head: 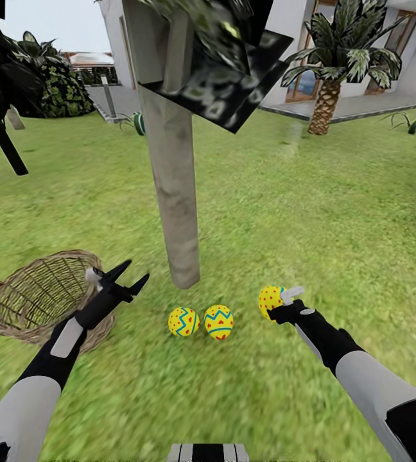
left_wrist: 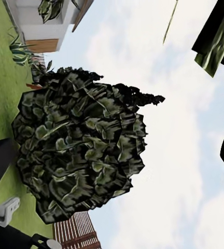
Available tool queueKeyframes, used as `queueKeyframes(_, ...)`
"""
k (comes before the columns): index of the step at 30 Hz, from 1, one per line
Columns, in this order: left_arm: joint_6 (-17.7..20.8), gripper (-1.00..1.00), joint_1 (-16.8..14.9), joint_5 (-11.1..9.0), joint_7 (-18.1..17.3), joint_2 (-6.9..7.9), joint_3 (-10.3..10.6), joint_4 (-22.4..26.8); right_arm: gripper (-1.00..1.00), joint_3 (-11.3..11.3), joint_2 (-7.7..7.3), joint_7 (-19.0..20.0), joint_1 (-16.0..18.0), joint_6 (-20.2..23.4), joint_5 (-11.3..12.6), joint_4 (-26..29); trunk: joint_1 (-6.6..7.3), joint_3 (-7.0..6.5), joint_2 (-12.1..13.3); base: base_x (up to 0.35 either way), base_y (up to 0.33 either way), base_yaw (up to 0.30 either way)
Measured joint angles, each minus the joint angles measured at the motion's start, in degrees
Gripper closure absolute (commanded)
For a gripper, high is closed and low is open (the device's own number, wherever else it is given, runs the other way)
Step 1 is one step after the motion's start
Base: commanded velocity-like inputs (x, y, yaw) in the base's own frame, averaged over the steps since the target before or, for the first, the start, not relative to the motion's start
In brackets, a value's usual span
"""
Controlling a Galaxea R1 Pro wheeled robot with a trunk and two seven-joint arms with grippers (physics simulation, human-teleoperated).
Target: Take the three Easter eggs out of the wicker basket on the lawn in the garden, then place them on the lawn next to a single tree (choose any tree) so that all three eggs are next to the same tree and none are left in the basket.
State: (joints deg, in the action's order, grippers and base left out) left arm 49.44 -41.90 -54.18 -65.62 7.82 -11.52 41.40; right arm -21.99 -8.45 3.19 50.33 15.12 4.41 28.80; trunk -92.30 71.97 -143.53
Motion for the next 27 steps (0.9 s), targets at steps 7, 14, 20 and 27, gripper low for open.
queueKeyframes(7, 0.00, -1.00, 0.00, 0.16, 0.07, -1.08, 0.06, 0.05, 1.00, 0.02, 0.00, 0.08, 0.00, -0.23, -0.02, -0.09, -0.18, 1.55, -0.09, 0.000, 0.000, 0.000)
queueKeyframes(14, -7.59, -1.00, 0.00, 0.23, 0.36, -5.03, 11.59, 0.08, 1.00, 0.02, 0.00, 0.09, 0.00, -0.23, -0.02, -0.09, -0.36, 3.10, -0.19, 0.000, 0.000, 0.000)
queueKeyframes(20, -8.10, -1.00, -0.02, 0.26, 0.36, -5.37, 12.00, 0.17, 1.00, 0.02, 0.00, 0.09, 0.00, -0.23, -0.02, -0.09, -0.51, 4.43, -0.27, 0.000, 0.000, 0.000)
queueKeyframes(27, -8.10, -1.00, 0.00, 0.26, 0.36, -5.37, 11.99, 0.17, 1.00, 0.02, 0.01, 0.09, 0.00, -0.23, -0.02, -0.09, -0.70, 5.99, -0.36, 0.000, 0.000, 0.000)
